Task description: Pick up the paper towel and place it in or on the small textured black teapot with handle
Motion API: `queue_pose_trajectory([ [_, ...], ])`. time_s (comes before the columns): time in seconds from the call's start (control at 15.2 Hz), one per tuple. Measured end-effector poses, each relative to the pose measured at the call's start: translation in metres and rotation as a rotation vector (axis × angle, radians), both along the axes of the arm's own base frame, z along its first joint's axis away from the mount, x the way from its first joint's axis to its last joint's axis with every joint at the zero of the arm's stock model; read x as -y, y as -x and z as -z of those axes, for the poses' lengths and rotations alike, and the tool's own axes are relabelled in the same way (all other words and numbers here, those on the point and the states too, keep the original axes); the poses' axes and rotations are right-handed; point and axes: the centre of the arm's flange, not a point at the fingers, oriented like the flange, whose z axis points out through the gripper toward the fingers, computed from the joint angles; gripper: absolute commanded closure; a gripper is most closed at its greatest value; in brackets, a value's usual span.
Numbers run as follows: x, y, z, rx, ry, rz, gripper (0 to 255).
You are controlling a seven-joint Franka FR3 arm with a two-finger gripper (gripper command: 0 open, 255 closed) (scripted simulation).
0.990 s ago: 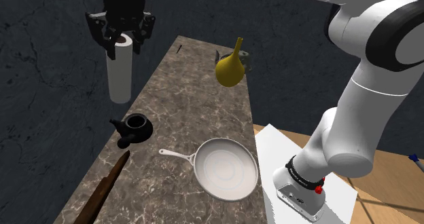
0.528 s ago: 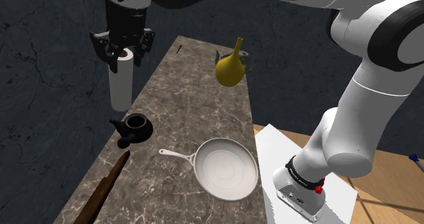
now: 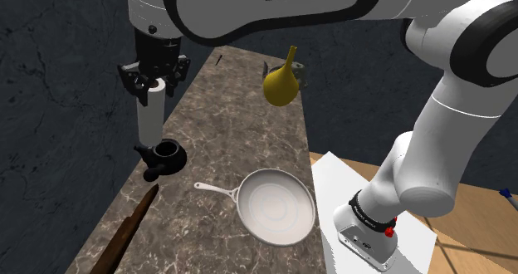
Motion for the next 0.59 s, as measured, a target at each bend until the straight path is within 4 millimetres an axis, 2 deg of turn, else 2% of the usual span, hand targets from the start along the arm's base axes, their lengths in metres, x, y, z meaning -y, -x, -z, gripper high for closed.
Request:
queue_pose_trajectory([
  [0.46,-0.0014,-0.0009,0.0064,0.0,0.0,0.0,255],
  [0.53,-0.0014,-0.0009,0.0065,0.0,0.0,0.0,0],
  [0.59,-0.0014,-0.0009,0.0065,0.0,0.0,0.0,0],
])
